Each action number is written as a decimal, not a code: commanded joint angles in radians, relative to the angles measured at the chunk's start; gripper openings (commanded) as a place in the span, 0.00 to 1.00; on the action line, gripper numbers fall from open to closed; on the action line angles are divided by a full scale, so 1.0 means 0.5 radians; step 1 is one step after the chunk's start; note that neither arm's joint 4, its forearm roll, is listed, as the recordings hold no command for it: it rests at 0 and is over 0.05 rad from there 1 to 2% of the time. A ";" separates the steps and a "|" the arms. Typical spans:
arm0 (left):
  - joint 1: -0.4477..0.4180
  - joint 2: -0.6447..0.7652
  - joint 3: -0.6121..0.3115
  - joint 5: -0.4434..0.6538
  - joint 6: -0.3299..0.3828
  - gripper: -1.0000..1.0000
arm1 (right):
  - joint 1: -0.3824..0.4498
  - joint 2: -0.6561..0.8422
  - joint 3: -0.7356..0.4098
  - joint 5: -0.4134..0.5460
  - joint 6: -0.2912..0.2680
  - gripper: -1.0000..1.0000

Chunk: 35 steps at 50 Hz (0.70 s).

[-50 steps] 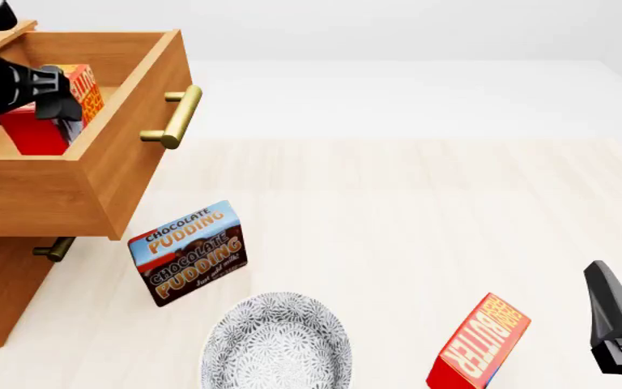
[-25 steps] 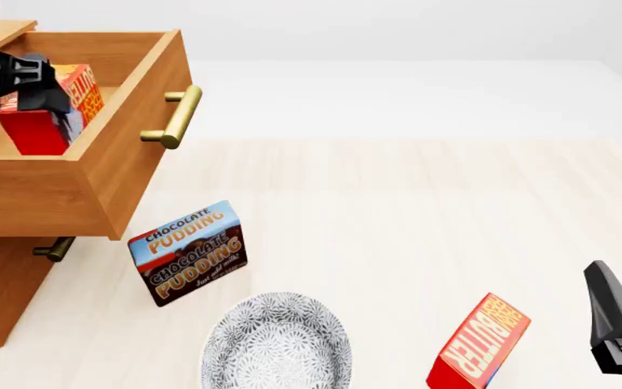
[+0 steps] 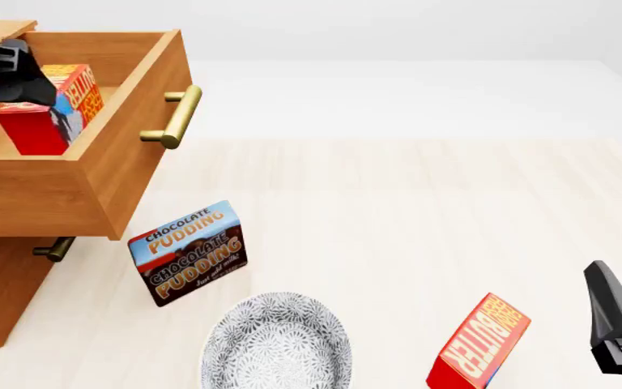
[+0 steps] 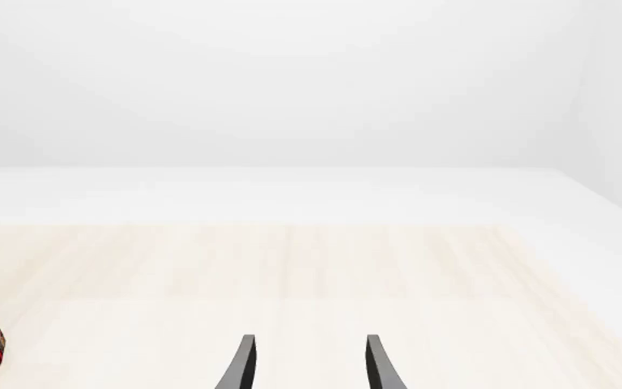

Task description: Put the butter at the front in the top drawer of the cabinet and close it.

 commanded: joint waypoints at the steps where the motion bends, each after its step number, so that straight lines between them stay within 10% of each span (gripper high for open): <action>1: -0.040 -0.038 -0.070 0.087 0.061 1.00 | 0.000 -0.003 0.001 0.001 0.000 1.00; 35: -0.586 -0.030 -0.486 0.110 0.175 1.00 | 0.000 -0.002 0.001 0.002 0.001 1.00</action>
